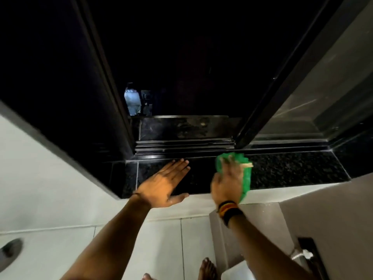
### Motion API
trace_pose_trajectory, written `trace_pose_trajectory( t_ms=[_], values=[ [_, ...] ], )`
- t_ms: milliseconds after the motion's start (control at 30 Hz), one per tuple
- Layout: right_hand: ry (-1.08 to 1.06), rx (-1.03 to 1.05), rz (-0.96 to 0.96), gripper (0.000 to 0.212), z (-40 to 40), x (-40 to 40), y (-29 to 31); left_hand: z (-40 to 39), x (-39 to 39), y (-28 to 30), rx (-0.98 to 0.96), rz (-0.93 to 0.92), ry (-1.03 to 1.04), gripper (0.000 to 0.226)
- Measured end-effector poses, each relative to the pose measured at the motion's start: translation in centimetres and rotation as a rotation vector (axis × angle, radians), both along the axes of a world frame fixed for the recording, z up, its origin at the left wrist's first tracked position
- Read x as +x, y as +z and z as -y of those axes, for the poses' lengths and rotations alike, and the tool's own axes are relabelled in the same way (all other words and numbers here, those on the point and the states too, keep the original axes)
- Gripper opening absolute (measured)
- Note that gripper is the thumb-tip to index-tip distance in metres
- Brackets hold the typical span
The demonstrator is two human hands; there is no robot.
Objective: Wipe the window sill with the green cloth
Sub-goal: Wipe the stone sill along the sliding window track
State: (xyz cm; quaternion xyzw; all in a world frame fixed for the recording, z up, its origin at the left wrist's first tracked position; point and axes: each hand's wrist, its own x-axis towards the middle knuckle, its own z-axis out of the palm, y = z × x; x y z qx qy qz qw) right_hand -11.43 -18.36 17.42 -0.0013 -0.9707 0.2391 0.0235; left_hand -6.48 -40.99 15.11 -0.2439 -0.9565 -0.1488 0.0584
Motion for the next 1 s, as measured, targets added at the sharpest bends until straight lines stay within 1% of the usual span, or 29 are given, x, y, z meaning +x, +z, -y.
trace_pose_trajectory(
  t_ms=[100,167,233,300,367,433,467,500,533,567,600,633,700,767,800,900,1000],
  values=[
    [0.298,0.027,0.083,0.062,4.2,2.8,0.9,-0.5,1.5,0.7,0.070,-0.050,0.066,0.077],
    [0.397,-0.040,0.169,0.063,2.9,2.6,1.9,-1.3,3.4,1.3,0.161,-0.115,0.145,0.068],
    [0.406,-0.200,0.290,0.060,-0.2,1.9,2.6,-2.3,5.1,1.9,0.206,-0.144,0.200,0.063],
    [0.338,-0.275,0.276,0.052,-2.0,1.7,2.8,-3.5,5.5,2.7,0.187,-0.158,0.238,0.061],
    [0.306,-0.340,0.299,0.046,-0.4,2.7,2.8,-5.0,4.8,3.8,0.173,-0.147,0.241,0.058],
    [0.298,-0.533,0.397,0.038,2.9,3.8,3.3,-7.0,3.8,4.4,0.215,-0.116,0.247,0.056],
    [0.294,-0.605,0.415,0.035,3.8,3.8,3.4,-8.0,3.1,4.5,0.251,-0.084,0.288,0.056],
    [0.286,-0.629,0.386,0.033,3.9,3.3,3.5,-8.7,2.5,4.4,0.295,-0.039,0.353,0.058],
    [0.269,-0.593,0.333,0.035,3.2,2.4,3.7,-9.0,1.9,4.3,0.319,0.004,0.423,0.063],
    [0.250,-0.541,0.267,0.039,1.9,1.6,3.7,-9.0,1.7,3.9,0.299,0.050,0.468,0.071],
    [0.240,-0.467,0.208,0.042,0.0,0.9,3.5,-8.6,1.7,3.1,0.237,0.086,0.481,0.077],
    [0.246,-0.395,0.177,0.042,-2.2,0.5,3.3,-8.2,1.7,2.2,0.153,0.113,0.472,0.078],
    [0.307,-0.248,0.167,0.042,-5.9,0.0,2.1,-7.2,1.9,1.0,0.001,0.120,0.441,0.072],
    [0.397,-0.153,0.144,0.045,-7.7,-0.2,0.5,-6.2,2.1,0.3,-0.054,0.109,0.440,0.067],
    [0.413,-0.146,0.119,0.045,-7.9,-0.3,0.1,-5.4,2.1,0.2,-0.060,0.098,0.445,0.066],
    [0.411,-0.172,0.082,0.044,-7.8,-0.4,-0.7,-2.4,3.4,-0.1,0.016,0.065,0.497,0.061],
    [0.428,-0.181,0.049,0.045,-8.2,-0.5,-1.4,0.4,5.7,0.1,0.008,0.005,0.648,0.059]
  ],
)
